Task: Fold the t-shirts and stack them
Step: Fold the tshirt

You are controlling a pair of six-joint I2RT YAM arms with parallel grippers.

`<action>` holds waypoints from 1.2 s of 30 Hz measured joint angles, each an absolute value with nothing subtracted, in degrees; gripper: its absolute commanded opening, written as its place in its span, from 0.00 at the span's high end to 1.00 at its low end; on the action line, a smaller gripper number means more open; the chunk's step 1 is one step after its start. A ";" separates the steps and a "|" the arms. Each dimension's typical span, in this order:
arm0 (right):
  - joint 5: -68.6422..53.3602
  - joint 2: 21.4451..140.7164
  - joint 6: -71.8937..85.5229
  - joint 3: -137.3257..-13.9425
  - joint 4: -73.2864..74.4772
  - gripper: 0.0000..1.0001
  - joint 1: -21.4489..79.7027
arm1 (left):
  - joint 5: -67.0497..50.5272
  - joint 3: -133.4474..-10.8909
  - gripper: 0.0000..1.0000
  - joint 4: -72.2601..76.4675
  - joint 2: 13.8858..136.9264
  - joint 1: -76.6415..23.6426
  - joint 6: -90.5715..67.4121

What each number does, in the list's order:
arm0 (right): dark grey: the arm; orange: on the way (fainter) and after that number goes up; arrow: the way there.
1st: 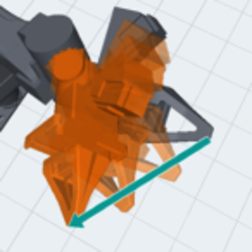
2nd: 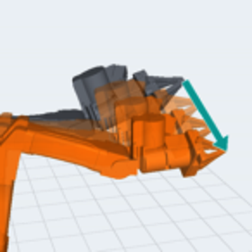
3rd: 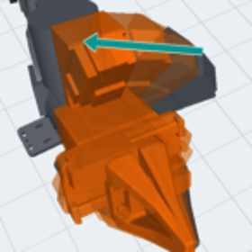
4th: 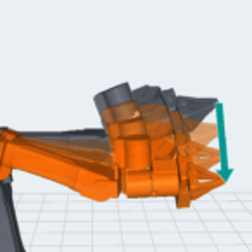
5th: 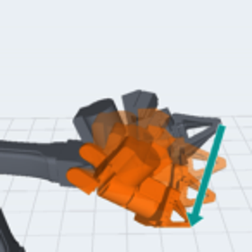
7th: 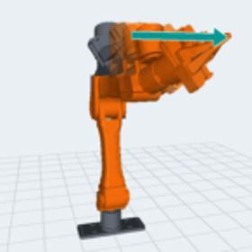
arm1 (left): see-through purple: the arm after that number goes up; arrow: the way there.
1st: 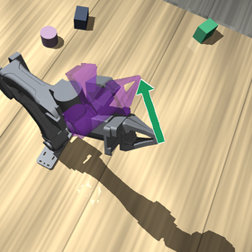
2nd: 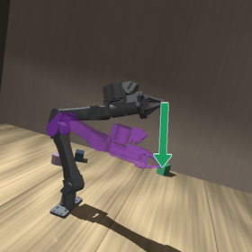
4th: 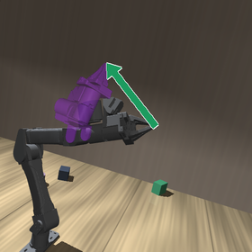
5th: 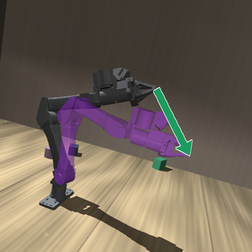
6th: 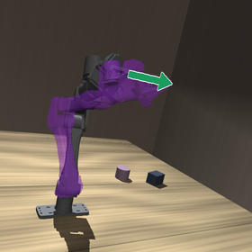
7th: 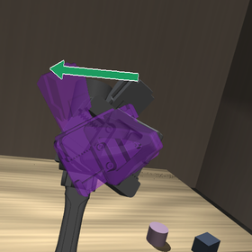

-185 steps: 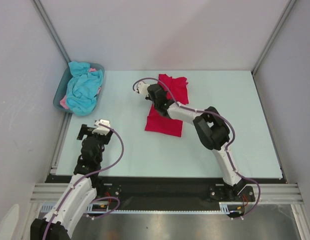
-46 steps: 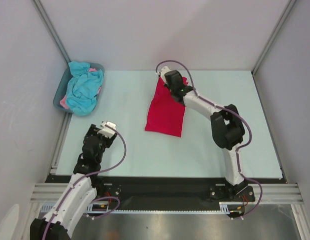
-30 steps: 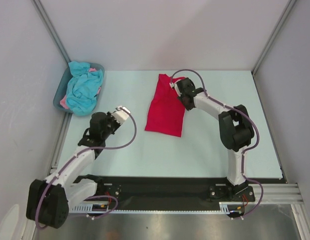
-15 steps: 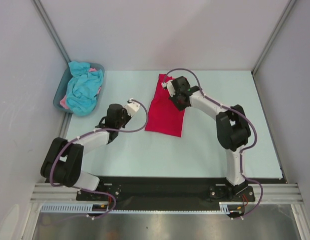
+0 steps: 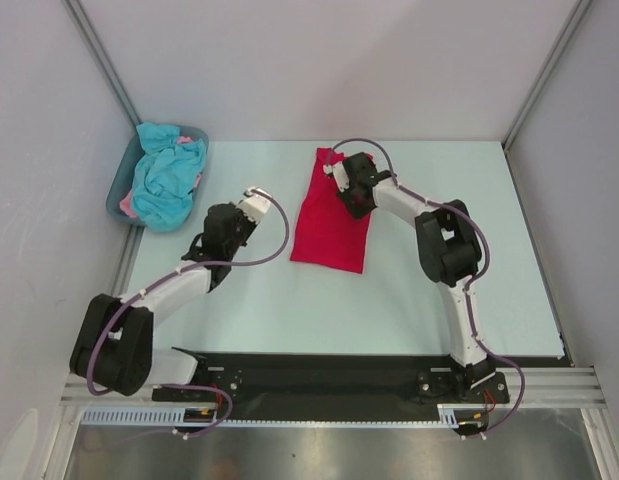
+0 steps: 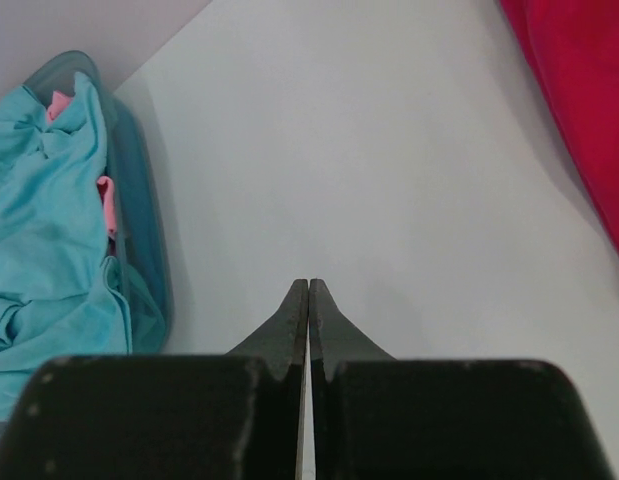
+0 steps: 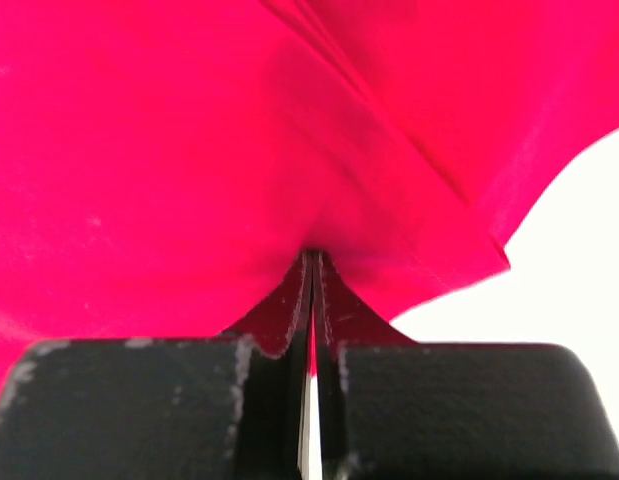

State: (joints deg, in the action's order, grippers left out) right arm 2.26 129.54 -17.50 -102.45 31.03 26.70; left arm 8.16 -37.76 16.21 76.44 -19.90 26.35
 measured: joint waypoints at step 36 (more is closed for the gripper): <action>8.91 118.89 -19.84 -88.40 27.31 0.33 21.37 | 9.50 -39.24 0.70 15.73 74.61 -18.09 27.35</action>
